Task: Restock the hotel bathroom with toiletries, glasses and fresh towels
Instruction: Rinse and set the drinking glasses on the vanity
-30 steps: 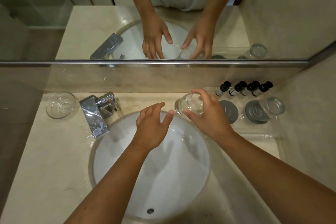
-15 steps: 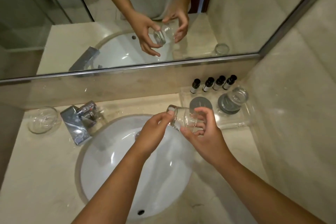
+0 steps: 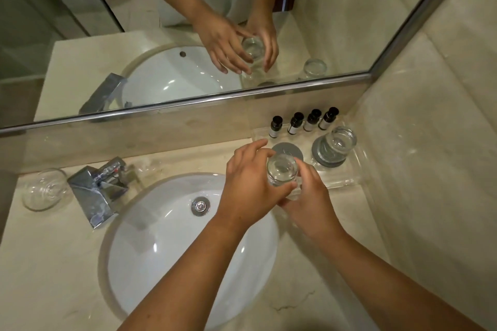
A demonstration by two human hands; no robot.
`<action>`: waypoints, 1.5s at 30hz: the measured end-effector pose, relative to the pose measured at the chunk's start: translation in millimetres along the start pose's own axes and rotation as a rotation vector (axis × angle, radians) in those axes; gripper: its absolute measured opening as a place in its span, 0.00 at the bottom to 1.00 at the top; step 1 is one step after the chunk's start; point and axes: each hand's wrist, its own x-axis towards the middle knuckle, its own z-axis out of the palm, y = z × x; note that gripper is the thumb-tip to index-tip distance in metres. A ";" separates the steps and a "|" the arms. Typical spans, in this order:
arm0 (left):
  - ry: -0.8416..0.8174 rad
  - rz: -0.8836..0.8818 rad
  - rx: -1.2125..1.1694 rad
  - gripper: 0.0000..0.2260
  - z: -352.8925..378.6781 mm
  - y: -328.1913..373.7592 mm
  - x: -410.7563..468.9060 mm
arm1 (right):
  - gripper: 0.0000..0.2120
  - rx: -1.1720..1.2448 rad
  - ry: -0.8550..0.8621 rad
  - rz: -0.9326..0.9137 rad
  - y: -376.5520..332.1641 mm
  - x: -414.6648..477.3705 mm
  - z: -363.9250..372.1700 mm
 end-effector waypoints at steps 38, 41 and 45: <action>-0.359 -0.318 -0.298 0.23 33.6 -26.1 29.4 | 0.41 -0.092 0.097 0.070 34.9 62.2 11.9; -0.339 -0.325 -0.177 0.29 25.4 -26.3 14.6 | 0.50 -0.048 0.063 0.135 29.7 50.3 4.0; -0.282 -0.255 -0.050 0.28 9.0 -20.6 -20.2 | 0.40 -0.062 0.117 0.114 25.9 16.0 -6.2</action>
